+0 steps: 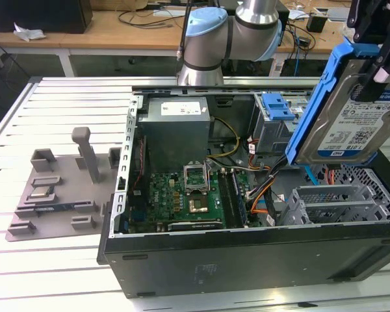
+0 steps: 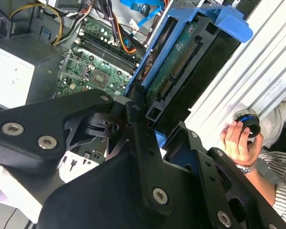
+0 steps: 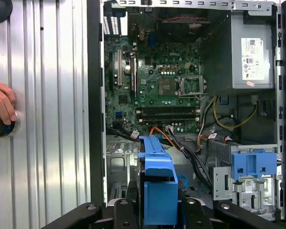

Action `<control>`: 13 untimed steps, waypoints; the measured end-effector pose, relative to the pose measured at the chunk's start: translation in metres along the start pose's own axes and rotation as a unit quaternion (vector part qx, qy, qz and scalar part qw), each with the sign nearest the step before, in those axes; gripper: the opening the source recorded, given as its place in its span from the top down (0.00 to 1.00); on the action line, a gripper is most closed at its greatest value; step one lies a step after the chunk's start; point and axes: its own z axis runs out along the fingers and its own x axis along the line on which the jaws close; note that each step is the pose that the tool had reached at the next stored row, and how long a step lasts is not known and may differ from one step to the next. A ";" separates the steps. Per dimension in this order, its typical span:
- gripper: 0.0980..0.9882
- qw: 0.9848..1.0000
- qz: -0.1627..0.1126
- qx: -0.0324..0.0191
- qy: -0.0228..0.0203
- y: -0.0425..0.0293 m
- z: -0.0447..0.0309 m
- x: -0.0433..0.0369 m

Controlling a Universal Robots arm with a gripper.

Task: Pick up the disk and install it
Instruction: 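Pick up the disk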

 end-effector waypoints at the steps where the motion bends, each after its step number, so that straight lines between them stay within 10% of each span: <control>1: 0.70 1.000 0.000 0.000 0.000 -0.0010 0.0006 0.0000; 13: 0.70 1.000 0.000 0.000 0.000 -0.0107 0.0147 0.0008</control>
